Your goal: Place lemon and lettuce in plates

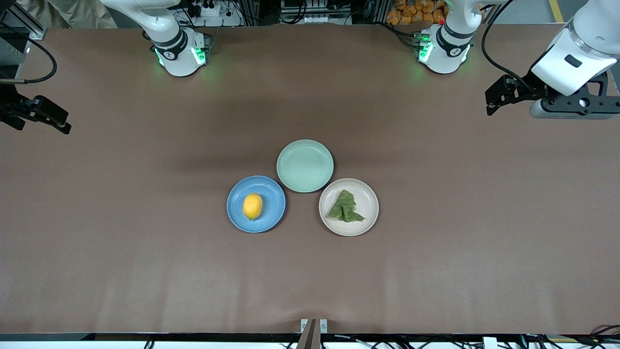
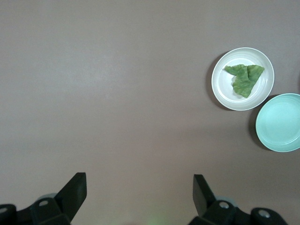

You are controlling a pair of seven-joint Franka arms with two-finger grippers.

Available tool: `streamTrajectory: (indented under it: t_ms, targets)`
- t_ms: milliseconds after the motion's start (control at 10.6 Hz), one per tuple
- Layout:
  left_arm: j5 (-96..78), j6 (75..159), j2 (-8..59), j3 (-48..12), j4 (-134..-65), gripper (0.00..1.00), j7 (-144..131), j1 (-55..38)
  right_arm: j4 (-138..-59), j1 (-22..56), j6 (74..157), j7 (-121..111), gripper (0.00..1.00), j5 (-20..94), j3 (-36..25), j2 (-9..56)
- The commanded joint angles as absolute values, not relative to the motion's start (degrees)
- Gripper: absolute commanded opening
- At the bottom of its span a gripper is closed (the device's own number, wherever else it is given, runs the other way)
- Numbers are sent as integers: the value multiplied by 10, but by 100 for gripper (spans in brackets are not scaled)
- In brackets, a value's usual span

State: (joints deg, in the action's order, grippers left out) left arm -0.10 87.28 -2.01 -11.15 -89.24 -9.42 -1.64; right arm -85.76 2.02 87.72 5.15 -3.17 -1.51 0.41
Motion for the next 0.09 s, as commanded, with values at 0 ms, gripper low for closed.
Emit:
streamTrajectory:
  t_ms: [0]
  targets:
    - [-8,872,-15,-114,-881,100,-98,-13,-843,24,875,56,100,-30,-17,12]
